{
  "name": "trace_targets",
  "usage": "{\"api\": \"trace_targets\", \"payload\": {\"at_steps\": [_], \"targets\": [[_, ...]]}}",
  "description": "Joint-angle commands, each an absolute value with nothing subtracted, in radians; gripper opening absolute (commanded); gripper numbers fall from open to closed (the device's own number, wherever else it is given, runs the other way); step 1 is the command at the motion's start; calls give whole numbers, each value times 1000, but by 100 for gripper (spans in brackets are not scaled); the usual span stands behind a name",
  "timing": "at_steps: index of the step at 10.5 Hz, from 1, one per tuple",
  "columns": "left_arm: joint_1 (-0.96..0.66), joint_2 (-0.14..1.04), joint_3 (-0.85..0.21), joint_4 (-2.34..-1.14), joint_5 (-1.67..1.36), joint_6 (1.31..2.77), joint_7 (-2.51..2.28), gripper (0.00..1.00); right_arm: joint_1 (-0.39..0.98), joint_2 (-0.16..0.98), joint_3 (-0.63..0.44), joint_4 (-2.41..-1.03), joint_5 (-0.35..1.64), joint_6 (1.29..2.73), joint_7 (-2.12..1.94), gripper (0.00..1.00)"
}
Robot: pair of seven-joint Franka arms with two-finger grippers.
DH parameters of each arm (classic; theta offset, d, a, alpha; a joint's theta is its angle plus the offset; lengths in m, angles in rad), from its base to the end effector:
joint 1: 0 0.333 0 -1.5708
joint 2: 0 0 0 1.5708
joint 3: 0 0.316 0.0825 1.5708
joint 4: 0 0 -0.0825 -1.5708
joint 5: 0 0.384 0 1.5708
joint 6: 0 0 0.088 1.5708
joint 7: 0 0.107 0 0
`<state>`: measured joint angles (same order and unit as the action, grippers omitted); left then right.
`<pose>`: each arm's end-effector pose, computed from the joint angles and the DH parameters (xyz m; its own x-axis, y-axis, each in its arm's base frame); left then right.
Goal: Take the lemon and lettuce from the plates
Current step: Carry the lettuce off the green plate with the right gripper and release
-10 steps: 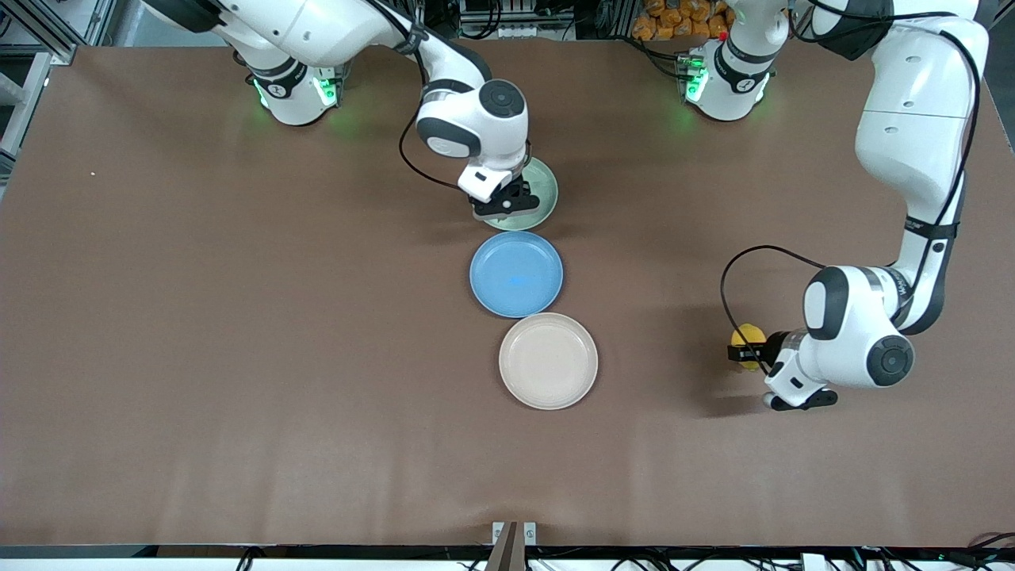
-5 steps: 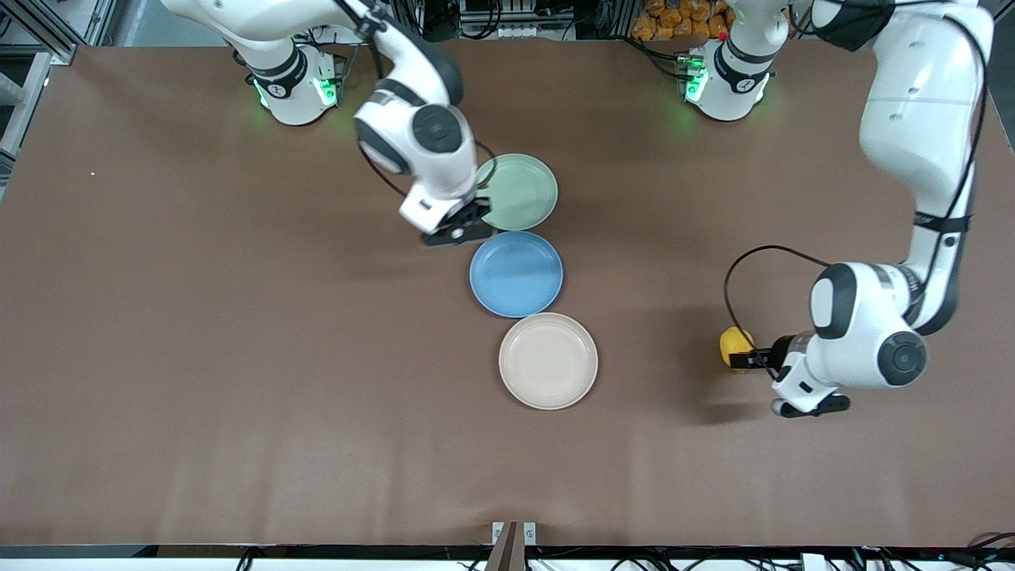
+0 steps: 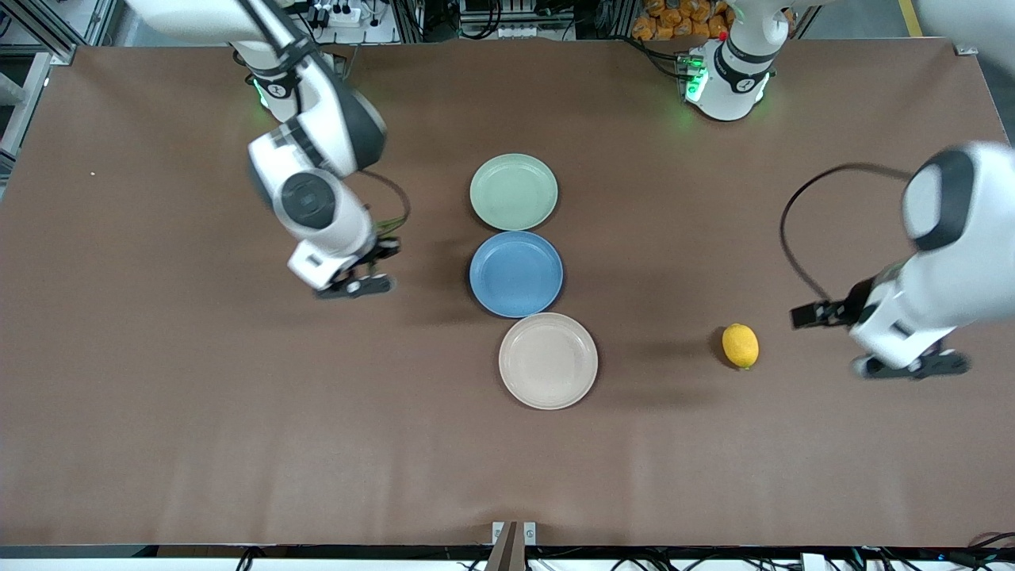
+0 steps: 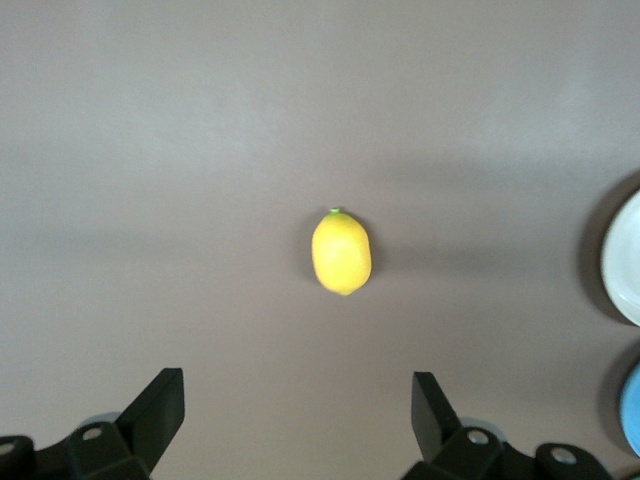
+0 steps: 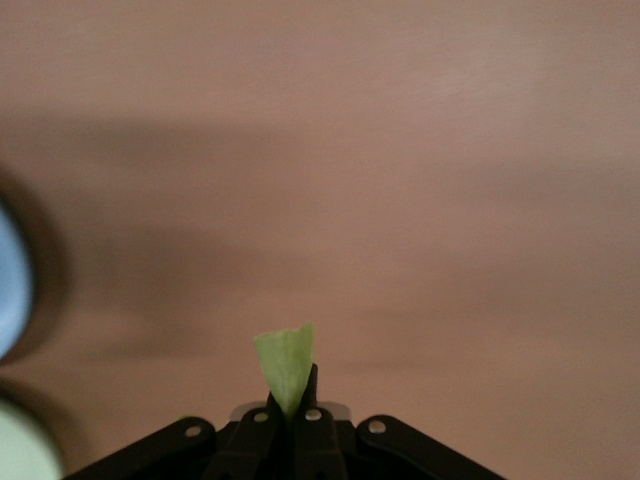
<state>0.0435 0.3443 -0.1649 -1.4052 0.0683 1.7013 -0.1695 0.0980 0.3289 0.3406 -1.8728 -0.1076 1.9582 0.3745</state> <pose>0.6566 -0.0575 0.5069 0.9981 0.0464 -0.0410 0.0456 -0.9988 -0.0190 0.5492 0.2388 0.3306 0.9719 0.1018 -0.2121 0.1174 -0.9912 0.0619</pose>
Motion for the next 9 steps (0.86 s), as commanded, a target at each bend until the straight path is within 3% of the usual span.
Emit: {"api": "trace_targets", "payload": {"at_steps": [1,5,9], "targets": [[43,220,-166,-1420,95,1672,-172,100,75,308,270,-1881,-80,1942,281,0],[51,97,-178,-1433,87,1586,-163,100,63,316,129,-1901,-84,1944,123,0],[74,63,-175,-1457,67,1575,-98,100,44,334,48,-1901,-94,1970,-13,0]]}}
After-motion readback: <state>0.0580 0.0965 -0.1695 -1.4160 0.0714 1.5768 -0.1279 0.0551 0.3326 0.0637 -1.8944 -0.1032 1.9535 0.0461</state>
